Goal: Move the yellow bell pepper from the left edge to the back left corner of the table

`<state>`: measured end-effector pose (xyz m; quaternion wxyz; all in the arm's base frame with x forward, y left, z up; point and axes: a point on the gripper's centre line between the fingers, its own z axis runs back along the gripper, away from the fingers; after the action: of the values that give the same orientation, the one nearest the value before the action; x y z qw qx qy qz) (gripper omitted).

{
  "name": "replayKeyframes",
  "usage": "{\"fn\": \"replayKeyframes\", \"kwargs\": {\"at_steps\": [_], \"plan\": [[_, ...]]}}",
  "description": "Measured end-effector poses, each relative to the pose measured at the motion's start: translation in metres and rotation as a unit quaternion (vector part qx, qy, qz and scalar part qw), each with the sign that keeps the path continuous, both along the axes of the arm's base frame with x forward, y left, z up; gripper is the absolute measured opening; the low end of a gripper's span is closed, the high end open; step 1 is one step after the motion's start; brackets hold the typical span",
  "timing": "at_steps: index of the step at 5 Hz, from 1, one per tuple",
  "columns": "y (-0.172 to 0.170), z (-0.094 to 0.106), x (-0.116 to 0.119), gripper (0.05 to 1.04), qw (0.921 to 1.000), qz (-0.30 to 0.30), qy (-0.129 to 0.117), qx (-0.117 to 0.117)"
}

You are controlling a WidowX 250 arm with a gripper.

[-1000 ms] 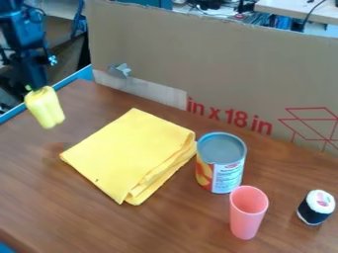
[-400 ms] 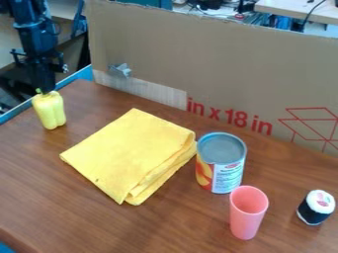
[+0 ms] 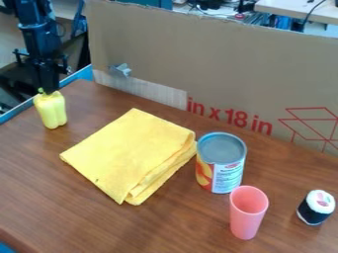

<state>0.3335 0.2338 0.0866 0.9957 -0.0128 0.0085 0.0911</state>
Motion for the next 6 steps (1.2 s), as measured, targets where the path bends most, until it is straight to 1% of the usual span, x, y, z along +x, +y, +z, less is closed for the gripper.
{"fn": "replayKeyframes", "kwargs": {"at_steps": [1, 2, 3, 4, 5, 6], "plan": [[-0.005, -0.001, 0.000, 0.587, 0.9999, 0.004, -0.003, -0.016], [-0.013, 0.024, 0.003, 0.912, 0.9990, 0.003, -0.037, -0.026], [-0.022, 0.062, -0.007, 1.008, 0.9965, -0.002, -0.084, -0.002], [-0.037, 0.073, -0.042, 1.004, 0.9950, -0.014, -0.091, 0.039], [-0.053, 0.071, -0.083, 1.003, 0.9978, -0.033, -0.034, 0.045], [-0.084, 0.072, -0.103, 1.003, 0.9966, -0.075, 0.004, 0.034]]}}
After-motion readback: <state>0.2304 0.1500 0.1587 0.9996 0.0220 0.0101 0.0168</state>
